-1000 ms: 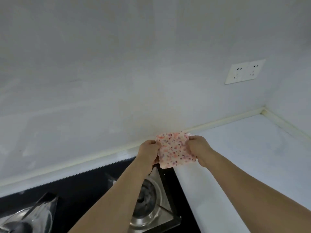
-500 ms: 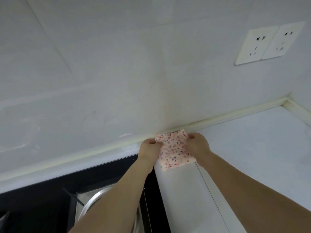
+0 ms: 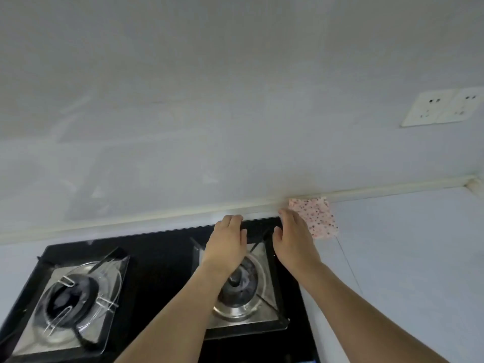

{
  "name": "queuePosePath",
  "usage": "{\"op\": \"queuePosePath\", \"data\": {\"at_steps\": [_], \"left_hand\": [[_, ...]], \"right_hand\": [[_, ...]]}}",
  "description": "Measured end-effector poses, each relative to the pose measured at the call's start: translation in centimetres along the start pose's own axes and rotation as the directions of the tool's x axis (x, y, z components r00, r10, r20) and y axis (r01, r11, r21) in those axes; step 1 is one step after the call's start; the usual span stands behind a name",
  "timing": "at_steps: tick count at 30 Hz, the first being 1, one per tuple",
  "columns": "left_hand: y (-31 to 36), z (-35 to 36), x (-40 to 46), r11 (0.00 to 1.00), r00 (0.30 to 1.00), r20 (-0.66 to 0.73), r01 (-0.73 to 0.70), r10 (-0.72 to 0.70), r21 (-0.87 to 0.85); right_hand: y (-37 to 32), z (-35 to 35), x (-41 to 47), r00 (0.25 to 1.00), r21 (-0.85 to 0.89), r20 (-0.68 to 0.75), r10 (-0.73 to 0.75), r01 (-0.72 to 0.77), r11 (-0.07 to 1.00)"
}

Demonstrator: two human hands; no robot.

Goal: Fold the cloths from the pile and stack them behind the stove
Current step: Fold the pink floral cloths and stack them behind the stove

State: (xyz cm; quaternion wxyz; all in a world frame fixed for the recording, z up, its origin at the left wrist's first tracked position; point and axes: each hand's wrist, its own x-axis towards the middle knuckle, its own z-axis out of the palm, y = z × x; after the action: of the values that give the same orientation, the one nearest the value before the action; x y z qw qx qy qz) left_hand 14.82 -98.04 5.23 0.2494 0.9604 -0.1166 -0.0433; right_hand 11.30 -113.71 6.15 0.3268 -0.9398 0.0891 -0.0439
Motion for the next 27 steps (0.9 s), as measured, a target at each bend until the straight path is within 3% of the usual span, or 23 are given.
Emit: {"op": "queuePosePath", "data": {"at_steps": [5, 10, 19, 27], "left_hand": [[-8.1, -7.4, -4.7, 0.993, 0.994, -0.104, -0.029, 0.041, 0.111], [-17.7, -14.3, -9.9, 0.986, 0.991, -0.12, -0.033, 0.054, 0.166], [-32.2, -22.4, -18.6, 0.975, 0.971, -0.212, 0.15, -0.113, 0.165], [-44.6, -28.4, -25.4, 0.953, 0.943, -0.267, 0.247, -0.196, 0.174]], "right_hand": [[-9.9, 4.5, -4.3, 0.992, -0.008, 0.058, -0.112, 0.113, 0.994], [-20.3, 10.2, -7.9, 0.985, -0.001, 0.101, -0.14, 0.141, 0.99], [-32.3, 18.9, -11.8, 0.911, 0.055, 0.289, -0.293, 0.29, 0.955], [-43.1, 28.1, -15.4, 0.853, 0.047, 0.362, -0.377, 0.387, 0.921]]}}
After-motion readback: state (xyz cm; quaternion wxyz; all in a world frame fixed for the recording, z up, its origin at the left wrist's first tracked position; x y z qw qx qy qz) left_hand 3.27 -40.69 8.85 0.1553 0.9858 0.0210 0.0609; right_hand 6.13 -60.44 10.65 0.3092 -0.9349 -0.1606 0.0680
